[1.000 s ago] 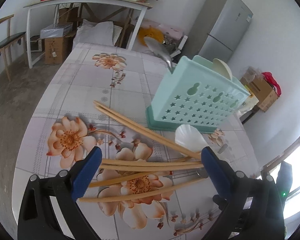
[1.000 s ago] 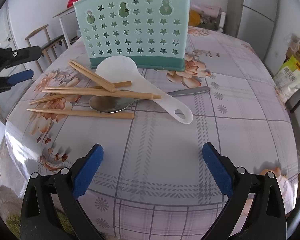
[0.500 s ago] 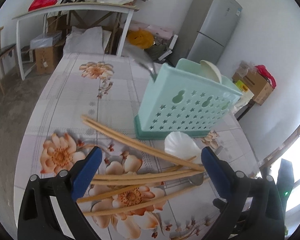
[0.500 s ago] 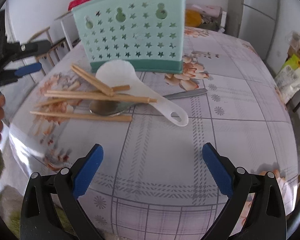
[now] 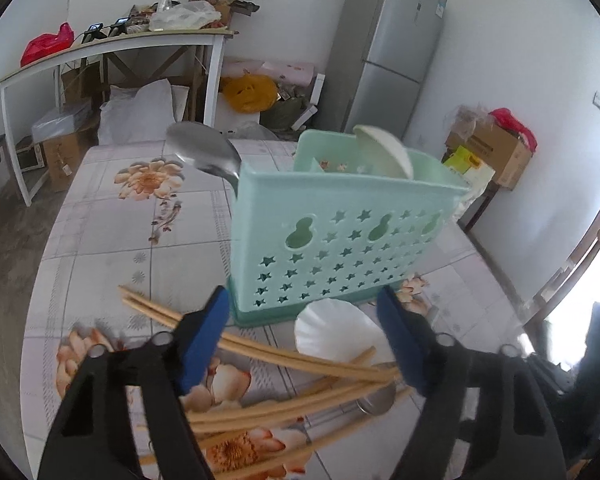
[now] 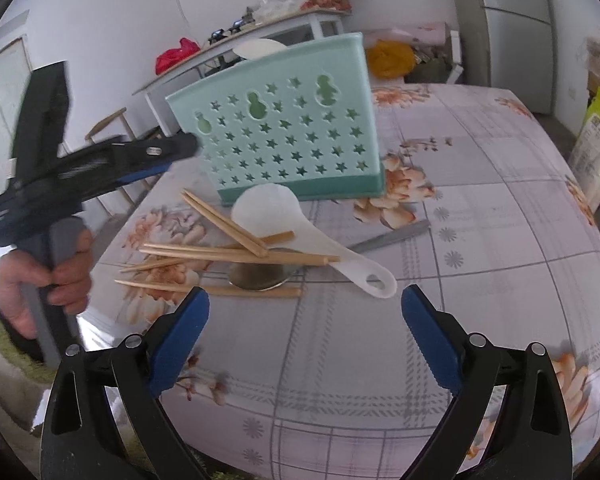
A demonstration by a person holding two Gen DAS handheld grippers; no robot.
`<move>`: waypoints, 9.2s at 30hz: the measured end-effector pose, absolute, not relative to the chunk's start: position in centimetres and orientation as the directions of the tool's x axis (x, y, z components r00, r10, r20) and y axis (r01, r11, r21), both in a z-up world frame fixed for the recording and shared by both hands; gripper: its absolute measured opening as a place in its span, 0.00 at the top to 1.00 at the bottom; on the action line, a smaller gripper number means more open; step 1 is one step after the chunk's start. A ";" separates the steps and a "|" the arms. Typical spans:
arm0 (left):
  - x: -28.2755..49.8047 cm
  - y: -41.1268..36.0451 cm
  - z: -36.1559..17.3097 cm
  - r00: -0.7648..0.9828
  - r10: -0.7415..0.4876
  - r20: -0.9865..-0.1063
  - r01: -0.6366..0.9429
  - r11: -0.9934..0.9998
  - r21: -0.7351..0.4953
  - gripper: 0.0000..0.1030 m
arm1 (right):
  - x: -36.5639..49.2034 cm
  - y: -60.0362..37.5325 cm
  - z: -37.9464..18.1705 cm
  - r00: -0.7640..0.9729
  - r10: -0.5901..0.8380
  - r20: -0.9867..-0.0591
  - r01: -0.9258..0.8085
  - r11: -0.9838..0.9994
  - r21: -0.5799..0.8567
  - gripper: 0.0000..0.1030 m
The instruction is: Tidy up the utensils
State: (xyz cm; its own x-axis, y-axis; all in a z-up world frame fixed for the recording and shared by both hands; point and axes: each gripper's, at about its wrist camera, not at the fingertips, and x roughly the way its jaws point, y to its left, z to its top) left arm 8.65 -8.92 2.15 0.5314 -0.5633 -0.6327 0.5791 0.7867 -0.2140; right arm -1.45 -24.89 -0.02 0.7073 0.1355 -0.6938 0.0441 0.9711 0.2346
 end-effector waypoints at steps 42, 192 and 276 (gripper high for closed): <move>12.2 -9.2 -4.2 0.393 -0.447 -0.804 0.556 0.811 -0.179 0.75 | -1.0 -24.3 -0.8 0.690 0.161 -0.705 0.037 0.966 0.256 0.11; 7.3 -1.1 4.9 0.684 -0.606 -0.406 0.518 0.796 -0.314 0.98 | 4.6 -18.4 -2.8 0.645 -0.105 -0.757 -0.344 0.845 -0.410 0.62; 8.8 -2.2 8.5 0.786 -0.494 -0.372 0.467 0.868 -0.167 0.65 | 0.2 -23.3 10.4 0.933 0.042 -0.359 -0.042 0.999 0.008 1.00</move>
